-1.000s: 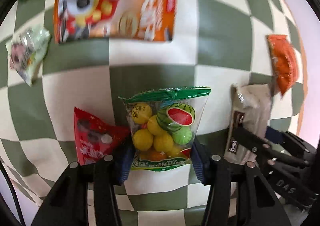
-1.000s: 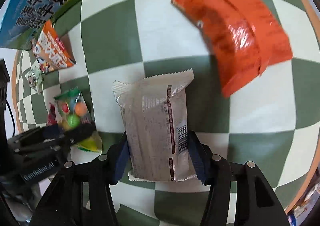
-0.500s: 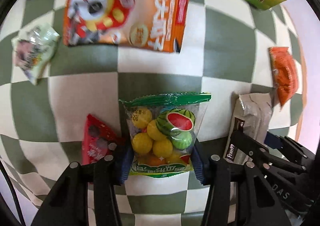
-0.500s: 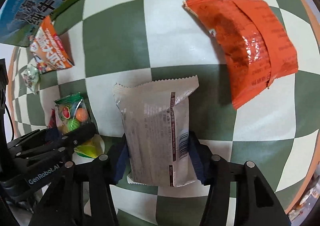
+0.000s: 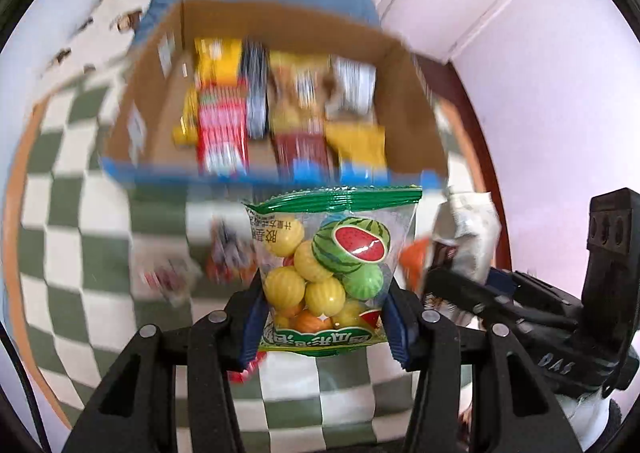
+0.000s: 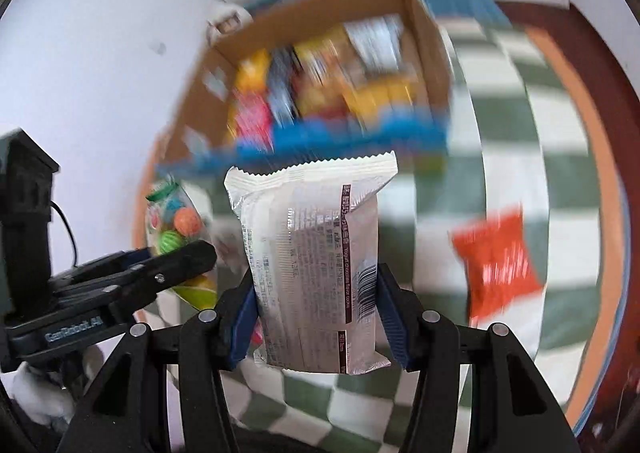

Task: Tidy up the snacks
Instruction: 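Carry both packets into the cardboard box and open both tools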

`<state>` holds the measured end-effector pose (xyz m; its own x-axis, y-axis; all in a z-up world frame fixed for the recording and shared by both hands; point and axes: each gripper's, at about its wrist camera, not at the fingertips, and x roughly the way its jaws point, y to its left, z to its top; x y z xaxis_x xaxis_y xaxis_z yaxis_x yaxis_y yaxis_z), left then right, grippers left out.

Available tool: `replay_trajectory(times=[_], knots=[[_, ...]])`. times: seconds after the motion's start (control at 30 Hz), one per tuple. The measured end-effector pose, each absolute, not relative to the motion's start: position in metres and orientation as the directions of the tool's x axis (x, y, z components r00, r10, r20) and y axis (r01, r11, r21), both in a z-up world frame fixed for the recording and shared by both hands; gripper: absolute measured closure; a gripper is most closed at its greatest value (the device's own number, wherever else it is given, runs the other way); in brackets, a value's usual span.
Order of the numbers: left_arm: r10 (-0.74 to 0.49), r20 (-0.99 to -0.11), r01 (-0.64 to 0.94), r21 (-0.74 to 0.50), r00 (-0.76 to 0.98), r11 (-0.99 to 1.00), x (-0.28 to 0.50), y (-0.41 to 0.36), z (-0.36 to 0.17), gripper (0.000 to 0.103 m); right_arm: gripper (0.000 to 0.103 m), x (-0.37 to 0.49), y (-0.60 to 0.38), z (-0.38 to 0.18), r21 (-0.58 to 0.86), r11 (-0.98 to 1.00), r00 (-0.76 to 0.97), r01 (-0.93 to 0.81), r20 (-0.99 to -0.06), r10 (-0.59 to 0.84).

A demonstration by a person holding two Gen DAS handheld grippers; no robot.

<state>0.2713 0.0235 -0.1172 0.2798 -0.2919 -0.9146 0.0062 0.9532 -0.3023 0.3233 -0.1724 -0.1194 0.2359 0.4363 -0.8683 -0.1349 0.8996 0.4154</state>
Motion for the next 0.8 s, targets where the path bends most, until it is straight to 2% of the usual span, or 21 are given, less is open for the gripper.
replay_trajectory(times=[0.13,0.27,0.47,0.73,0.8], knots=[[-0.229,-0.913,-0.014,-0.248,0.337,0.969,0.319,0.040,-0.098,0.055,0.046,0.386,-0.176,-0.088,0.341,0.924,0.318,-0.170,-0.869,0.379],[-0.162,-0.934,-0.042,-0.184,0.319,0.982,0.360,0.065,-0.111,0.055,0.046,0.455,-0.146,-0.096,0.267,0.948,0.327,-0.171,-0.893,0.310],[-0.096,-0.977,-0.089,-0.115,0.192,0.989,0.409,0.085,-0.167,0.055,0.046,0.525,-0.133,-0.127,0.167,0.975,0.277,-0.147,-0.939,0.202],[-0.068,-0.997,-0.137,-0.073,0.041,0.988,0.433,0.104,-0.219,0.055,0.046,0.562,-0.132,-0.190,0.132,0.984,0.243,-0.123,-0.957,0.158],[-0.071,-0.997,-0.151,-0.073,0.019,0.986,0.436,0.107,-0.225,0.051,0.045,0.570,-0.134,-0.201,0.136,0.984,0.217,-0.111,-0.963,0.158]])
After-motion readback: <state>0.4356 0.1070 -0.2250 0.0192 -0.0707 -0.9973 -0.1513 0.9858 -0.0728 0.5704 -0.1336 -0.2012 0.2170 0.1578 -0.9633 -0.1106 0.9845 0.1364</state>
